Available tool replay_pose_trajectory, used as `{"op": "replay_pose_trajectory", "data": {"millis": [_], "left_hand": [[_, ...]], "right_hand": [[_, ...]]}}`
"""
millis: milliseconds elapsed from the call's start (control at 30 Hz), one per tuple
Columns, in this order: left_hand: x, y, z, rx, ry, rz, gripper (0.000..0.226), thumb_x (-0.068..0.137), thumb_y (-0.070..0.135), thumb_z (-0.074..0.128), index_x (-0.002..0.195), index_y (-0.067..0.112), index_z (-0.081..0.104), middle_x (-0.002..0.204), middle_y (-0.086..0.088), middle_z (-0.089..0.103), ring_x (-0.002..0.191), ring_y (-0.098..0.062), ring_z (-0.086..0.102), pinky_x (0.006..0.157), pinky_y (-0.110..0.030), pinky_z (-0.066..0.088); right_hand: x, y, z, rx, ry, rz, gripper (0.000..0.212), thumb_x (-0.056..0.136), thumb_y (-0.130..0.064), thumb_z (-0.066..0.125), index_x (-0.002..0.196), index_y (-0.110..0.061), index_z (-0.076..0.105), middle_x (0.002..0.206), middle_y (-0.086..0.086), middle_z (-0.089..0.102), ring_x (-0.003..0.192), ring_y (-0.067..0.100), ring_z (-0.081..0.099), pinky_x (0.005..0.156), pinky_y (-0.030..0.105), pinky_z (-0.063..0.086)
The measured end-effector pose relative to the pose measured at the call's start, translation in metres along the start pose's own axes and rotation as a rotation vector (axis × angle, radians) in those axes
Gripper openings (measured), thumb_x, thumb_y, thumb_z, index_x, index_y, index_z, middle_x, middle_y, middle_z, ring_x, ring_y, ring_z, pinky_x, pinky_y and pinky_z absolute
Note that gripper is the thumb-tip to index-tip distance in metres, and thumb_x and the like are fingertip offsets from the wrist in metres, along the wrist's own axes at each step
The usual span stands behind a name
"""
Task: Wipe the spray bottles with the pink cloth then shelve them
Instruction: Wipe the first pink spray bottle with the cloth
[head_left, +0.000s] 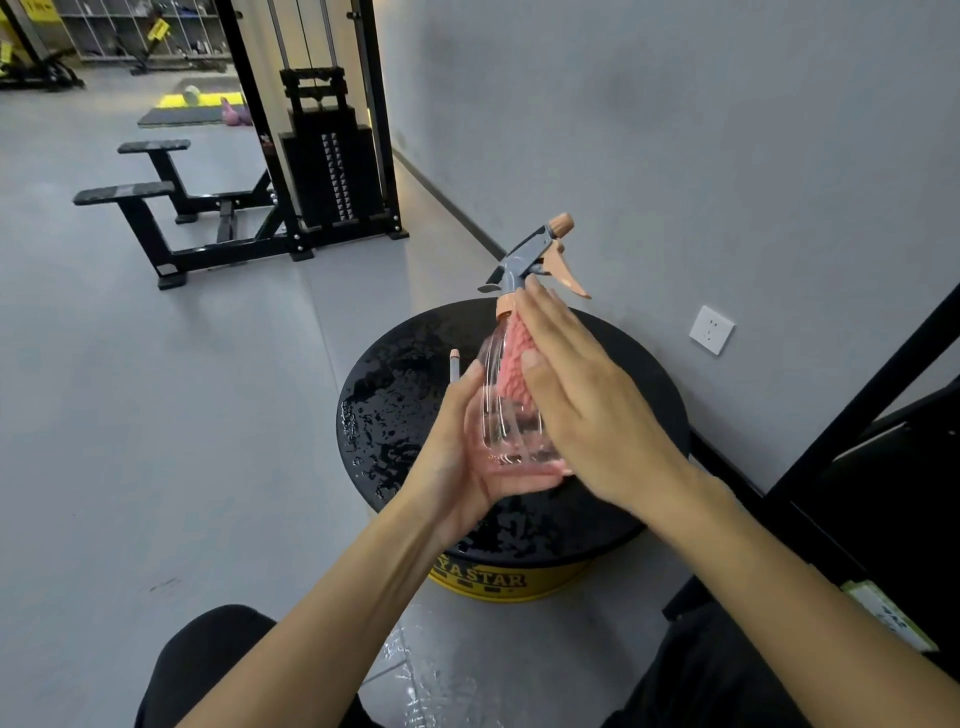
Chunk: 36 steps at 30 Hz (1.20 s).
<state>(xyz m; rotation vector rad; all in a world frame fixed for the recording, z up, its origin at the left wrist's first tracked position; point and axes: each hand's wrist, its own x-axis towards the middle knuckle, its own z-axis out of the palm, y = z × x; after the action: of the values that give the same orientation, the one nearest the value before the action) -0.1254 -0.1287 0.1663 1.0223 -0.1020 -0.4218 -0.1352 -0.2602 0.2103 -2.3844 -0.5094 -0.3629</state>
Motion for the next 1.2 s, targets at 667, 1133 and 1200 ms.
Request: {"op": "replay_pose_trajectory", "data": {"millis": [667, 1133, 1200], "left_hand": [[-0.001, -0.001, 0.001, -0.061, 0.005, 0.014, 0.049, 0.096, 0.053, 0.036, 0.087, 0.036, 0.080, 0.095, 0.002, 0.078, 0.082, -0.014, 0.075, 0.058, -0.037, 0.061], [-0.001, -0.005, -0.001, -0.044, 0.010, 0.001, 0.046, 0.099, 0.052, 0.035, 0.110, 0.025, 0.071, 0.091, -0.002, 0.077, 0.076, -0.016, 0.074, 0.052, -0.032, 0.059], [0.000, -0.001, -0.003, -0.088, 0.036, -0.006, 0.048, 0.098, 0.052, 0.038, 0.106, 0.022, 0.074, 0.096, -0.003, 0.076, 0.082, -0.016, 0.074, 0.059, -0.031, 0.061]], "right_hand": [[-0.009, -0.002, 0.014, -0.158, 0.008, -0.057, 0.056, 0.105, -0.038, 0.019, 0.157, -0.025, 0.005, 0.164, -0.013, -0.005, 0.148, -0.002, -0.011, 0.124, 0.038, -0.001], [-0.005, -0.007, 0.017, -0.095, 0.018, -0.023, 0.058, 0.103, -0.034, 0.022, 0.157, -0.020, 0.008, 0.165, -0.011, -0.004, 0.148, 0.000, -0.013, 0.124, 0.040, 0.005], [-0.016, -0.011, 0.024, -0.149, 0.025, -0.082, 0.058, 0.103, -0.027, 0.027, 0.157, -0.018, 0.007, 0.165, -0.008, -0.004, 0.150, 0.004, -0.012, 0.124, 0.039, 0.004]]}}
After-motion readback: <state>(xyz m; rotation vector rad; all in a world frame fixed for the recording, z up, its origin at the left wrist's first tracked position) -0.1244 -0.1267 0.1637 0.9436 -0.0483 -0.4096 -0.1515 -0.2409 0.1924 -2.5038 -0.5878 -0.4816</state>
